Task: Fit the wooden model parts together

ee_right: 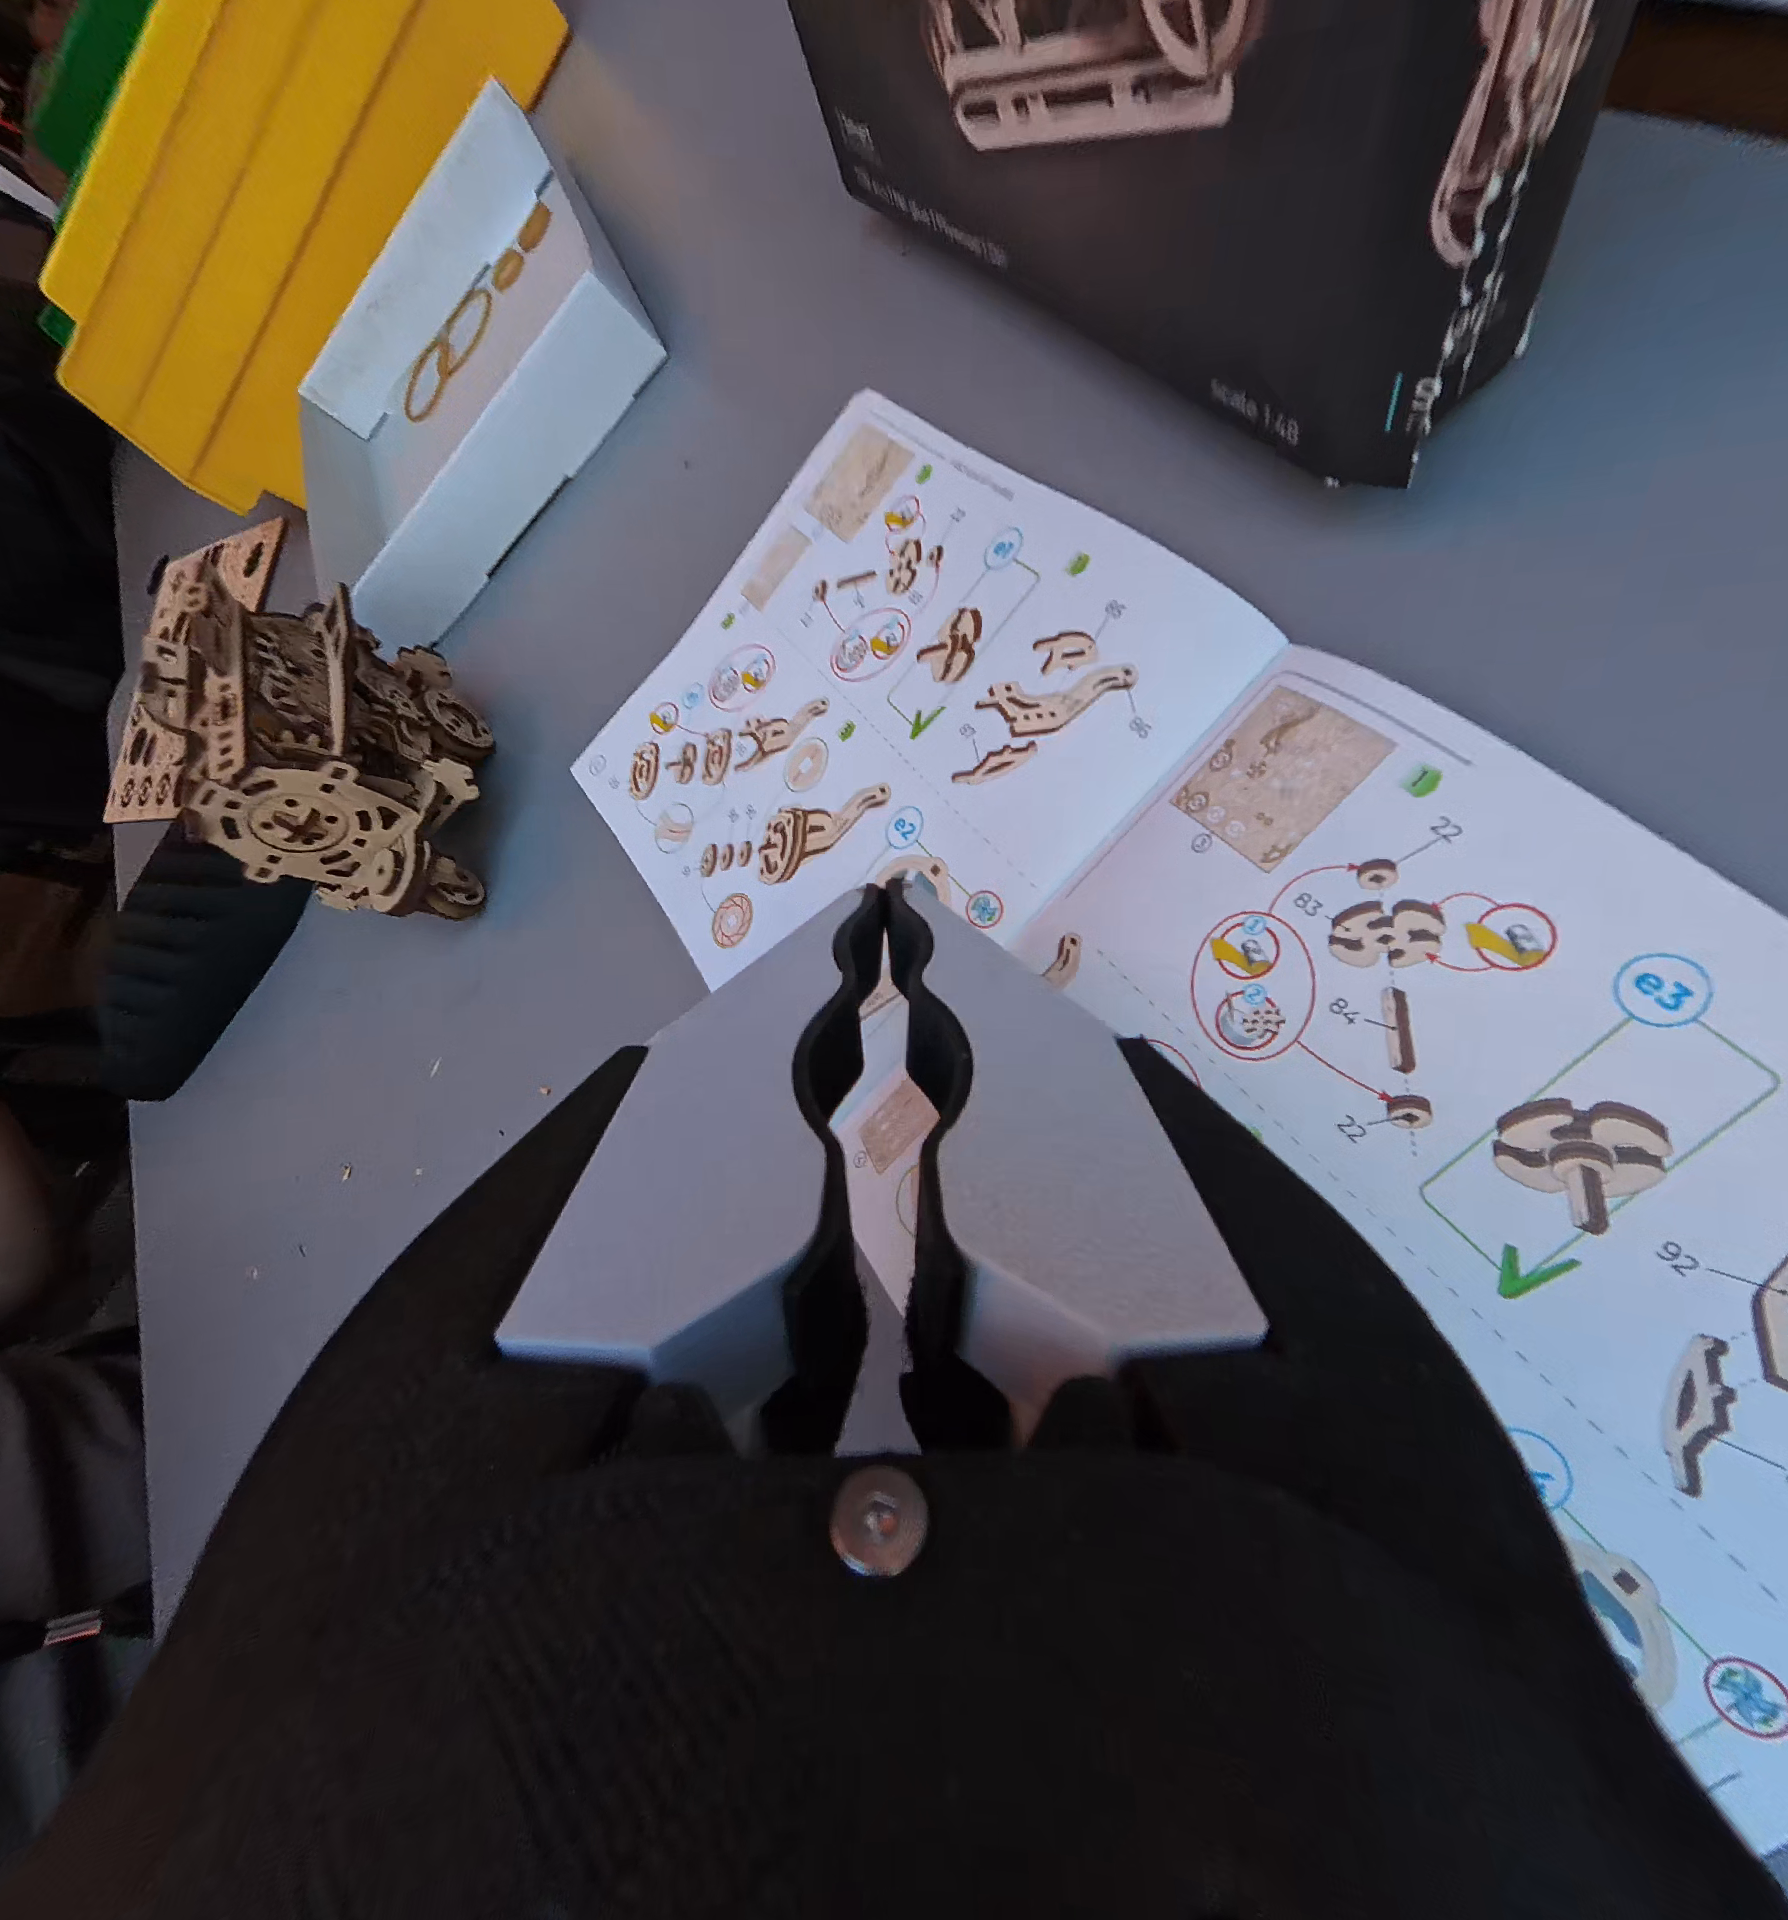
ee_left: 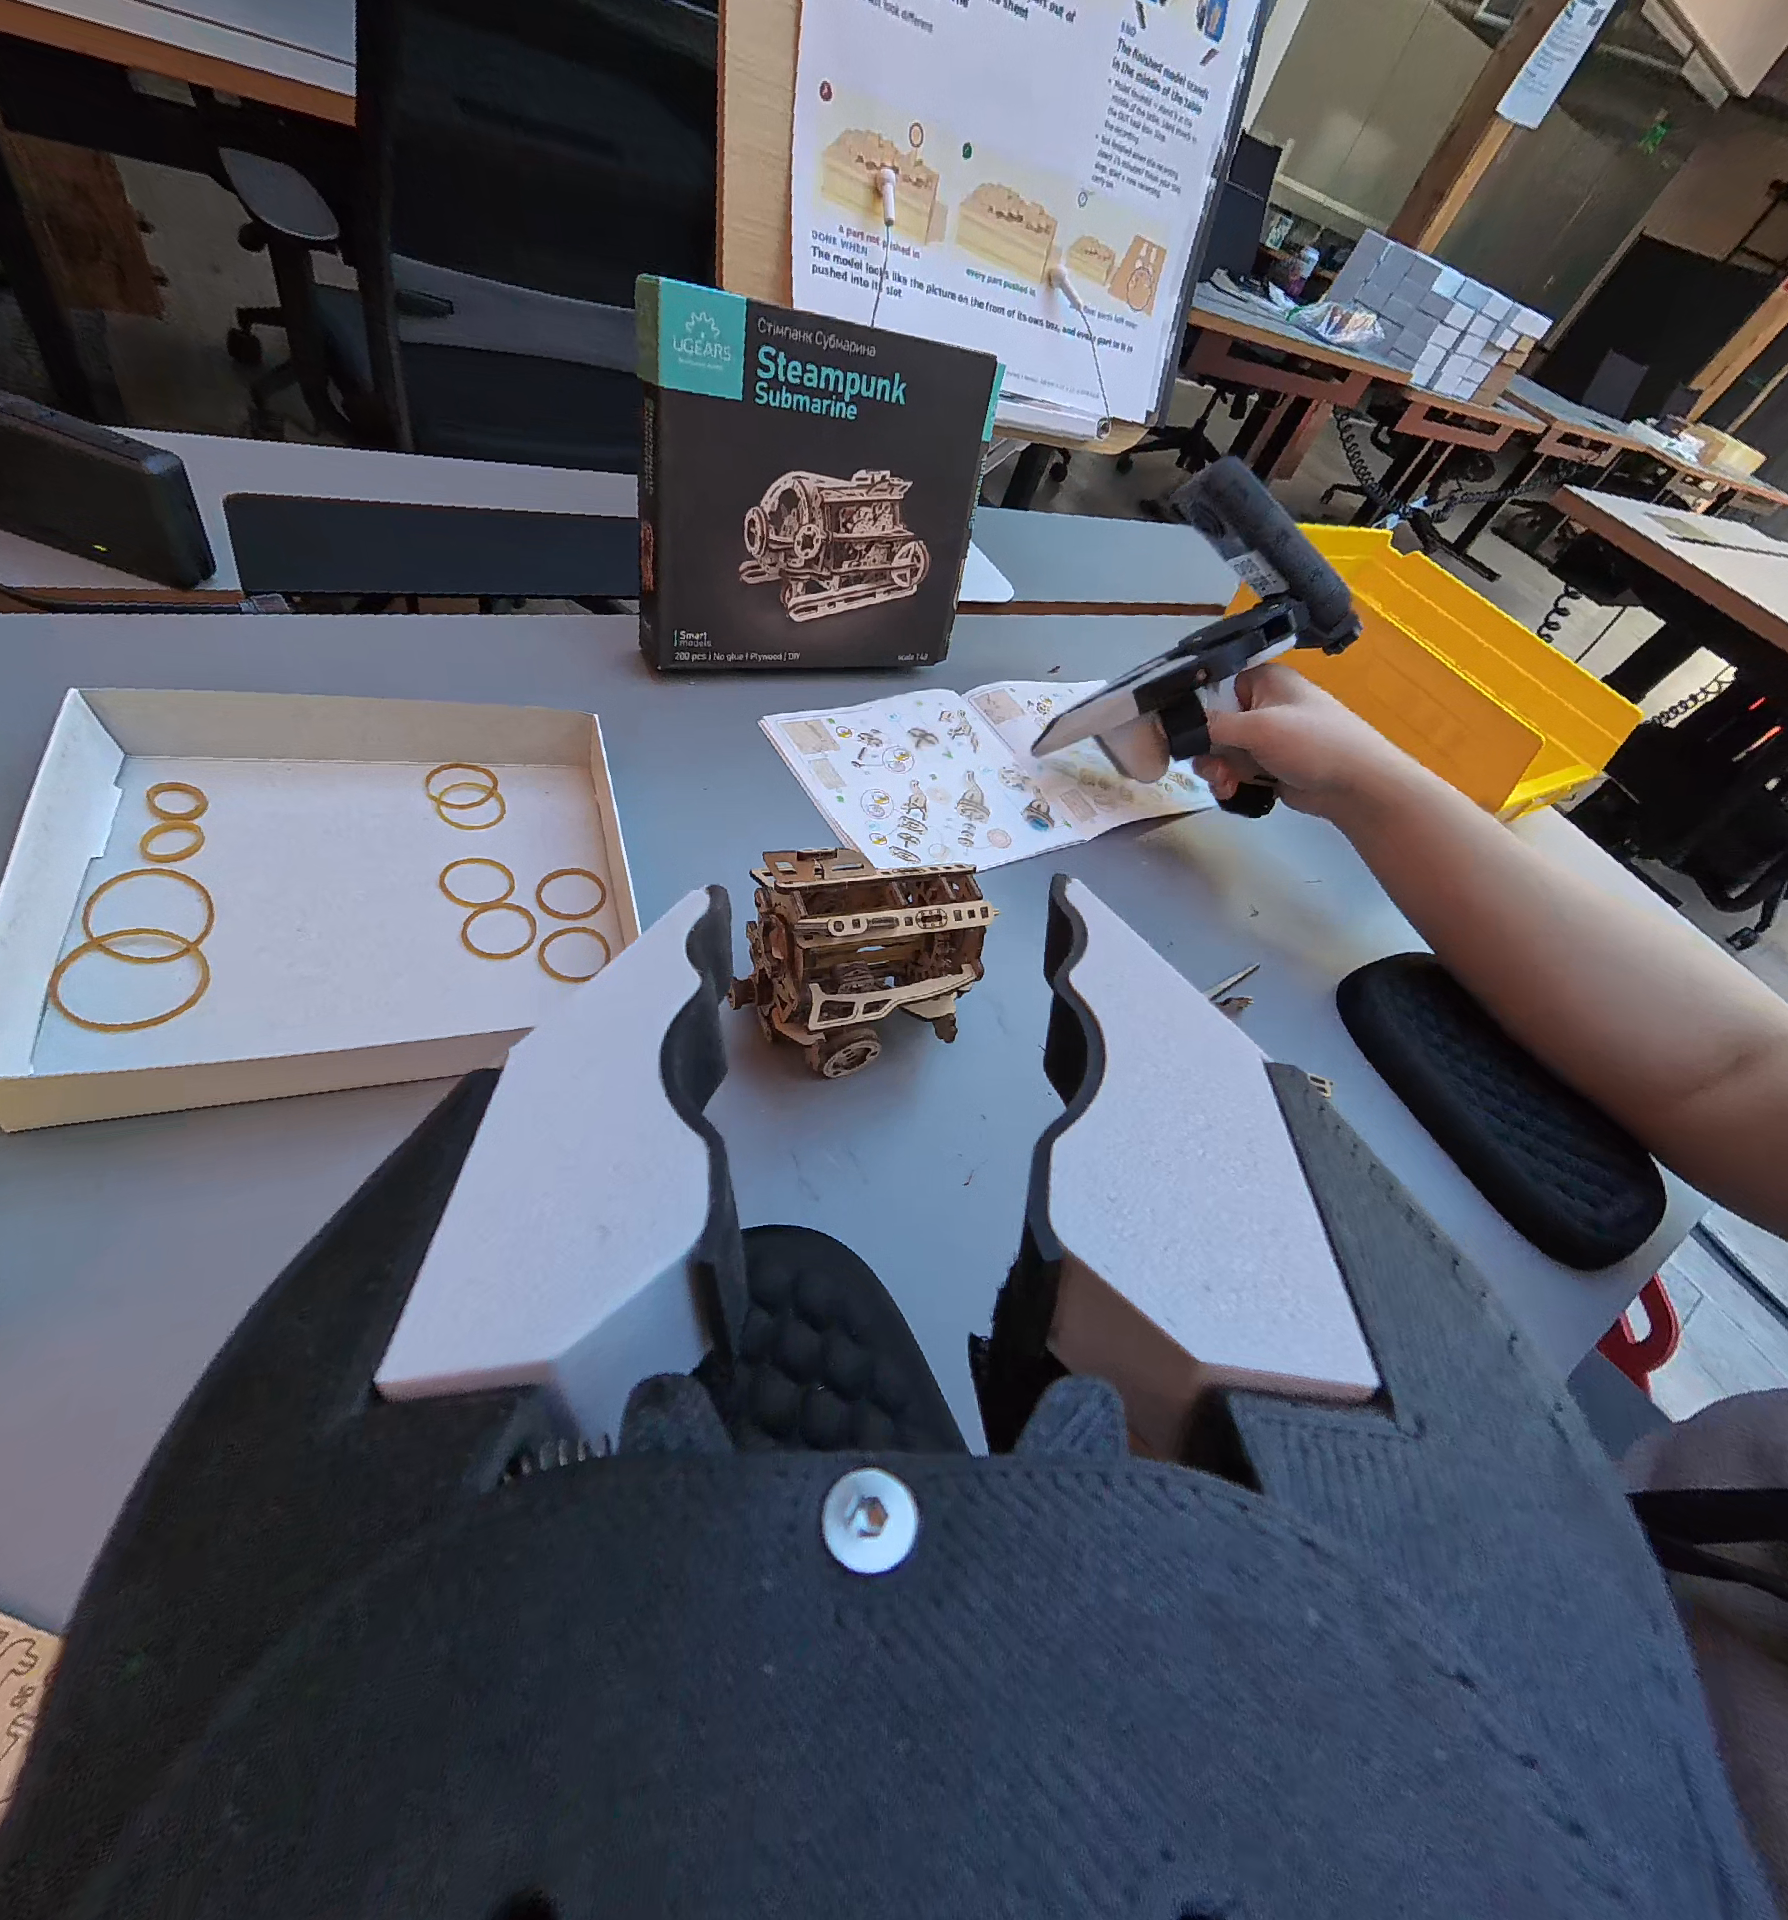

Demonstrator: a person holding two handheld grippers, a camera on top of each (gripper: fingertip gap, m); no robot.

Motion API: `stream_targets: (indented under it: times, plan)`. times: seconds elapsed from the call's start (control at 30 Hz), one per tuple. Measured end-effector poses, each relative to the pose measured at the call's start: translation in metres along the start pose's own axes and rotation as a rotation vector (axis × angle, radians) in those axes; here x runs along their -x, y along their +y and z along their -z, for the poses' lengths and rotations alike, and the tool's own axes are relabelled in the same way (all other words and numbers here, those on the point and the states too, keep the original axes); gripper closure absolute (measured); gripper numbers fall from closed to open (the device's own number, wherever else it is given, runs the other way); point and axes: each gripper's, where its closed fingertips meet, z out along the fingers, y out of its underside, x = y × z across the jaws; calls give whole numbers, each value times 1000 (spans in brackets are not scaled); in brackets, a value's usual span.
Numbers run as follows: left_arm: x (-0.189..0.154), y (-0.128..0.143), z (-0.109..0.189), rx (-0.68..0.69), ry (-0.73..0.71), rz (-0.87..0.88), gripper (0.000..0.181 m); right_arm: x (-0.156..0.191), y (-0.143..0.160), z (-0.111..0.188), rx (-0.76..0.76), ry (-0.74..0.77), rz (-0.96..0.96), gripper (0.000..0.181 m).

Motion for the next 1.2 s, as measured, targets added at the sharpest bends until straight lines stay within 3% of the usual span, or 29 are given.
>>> stream_targets:
  times: [0.13,0.23,0.37,0.5,0.73,0.87,1.0,1.2]
  plan:
    - [1,2,0,14,-15,-24,121,19,-32,32,-165,54,173,181]
    - [4,2,0,11,-29,-23,121,46,-70,74,-402,118,407,177]
    - [8,-6,2,-22,-58,-39,121,71,-111,142,-718,328,665,149]
    - [9,-20,6,-94,-109,-112,121,72,-116,166,-706,447,763,98]
    - [25,-33,14,-211,-280,-293,114,78,-117,195,-736,486,777,62]
    - [36,-29,14,-187,-305,-274,112,72,-117,196,-694,606,867,64]
    - [42,-27,15,-175,-303,-271,116,68,-115,187,-661,651,914,79]
    - [37,-25,3,-184,-227,-311,131,59,-110,182,-632,692,931,138]
